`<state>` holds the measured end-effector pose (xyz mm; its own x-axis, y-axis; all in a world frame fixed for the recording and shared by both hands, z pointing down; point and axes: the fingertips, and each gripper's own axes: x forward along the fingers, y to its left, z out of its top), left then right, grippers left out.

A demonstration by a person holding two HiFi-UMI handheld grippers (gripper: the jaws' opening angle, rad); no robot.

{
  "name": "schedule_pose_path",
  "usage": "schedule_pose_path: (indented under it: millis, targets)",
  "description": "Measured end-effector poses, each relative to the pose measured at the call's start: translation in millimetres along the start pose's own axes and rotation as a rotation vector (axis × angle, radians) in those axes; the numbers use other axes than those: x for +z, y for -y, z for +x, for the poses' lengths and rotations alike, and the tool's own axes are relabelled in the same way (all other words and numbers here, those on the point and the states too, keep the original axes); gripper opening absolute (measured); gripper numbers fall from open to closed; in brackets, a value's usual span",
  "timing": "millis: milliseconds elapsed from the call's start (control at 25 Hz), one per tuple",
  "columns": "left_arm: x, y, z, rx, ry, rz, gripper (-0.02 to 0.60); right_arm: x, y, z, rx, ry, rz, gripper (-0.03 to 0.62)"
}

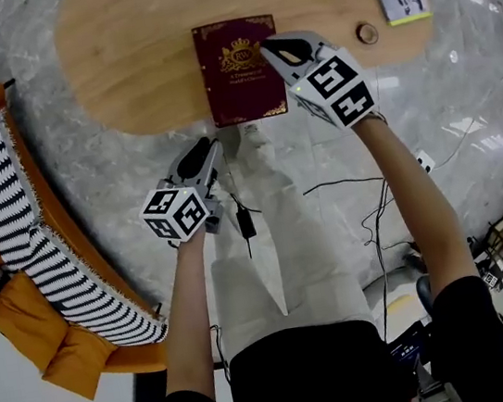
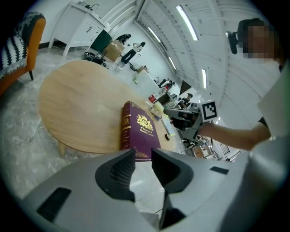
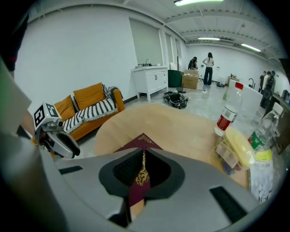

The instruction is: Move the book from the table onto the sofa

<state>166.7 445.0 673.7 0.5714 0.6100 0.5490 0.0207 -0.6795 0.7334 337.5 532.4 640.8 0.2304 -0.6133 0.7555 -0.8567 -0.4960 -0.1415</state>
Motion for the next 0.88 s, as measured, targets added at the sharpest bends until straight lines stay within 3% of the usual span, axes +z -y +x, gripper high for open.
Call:
schedule_pose_path:
  millis: [40, 120, 360, 480, 880]
  targets:
    - [-1.3, -4.2, 2.8, -0.001, -0.004, -0.003, 0.109, -1.3, 0.8, 7.1, 0.009, -0.012, -0.017, 0.017]
    - [-0.4, -13.1, 9.7, -0.008, -0.006, -0.013, 0.132, -5.1, 2.5, 22.0, 0.037, -0.045, -0.047, 0.109]
    - [1.0, -36.8, 25.3, -0.037, -0.010, -0.081, 0.185, -10.1, 14.5, 55.3, 0.105, -0.112, -0.114, 0.203]
    - [-3.4, -38.9, 33.2, -0.078, -0.033, -0.108, 0.240, -9.8, 20.9, 68.1, 0.146, -0.138, -0.130, 0.255]
    - [-15.4, -41.4, 51.8, -0.143, -0.077, -0.169, 0.281, -13.6, 25.9, 98.1, 0.228, -0.184, -0.126, 0.269]
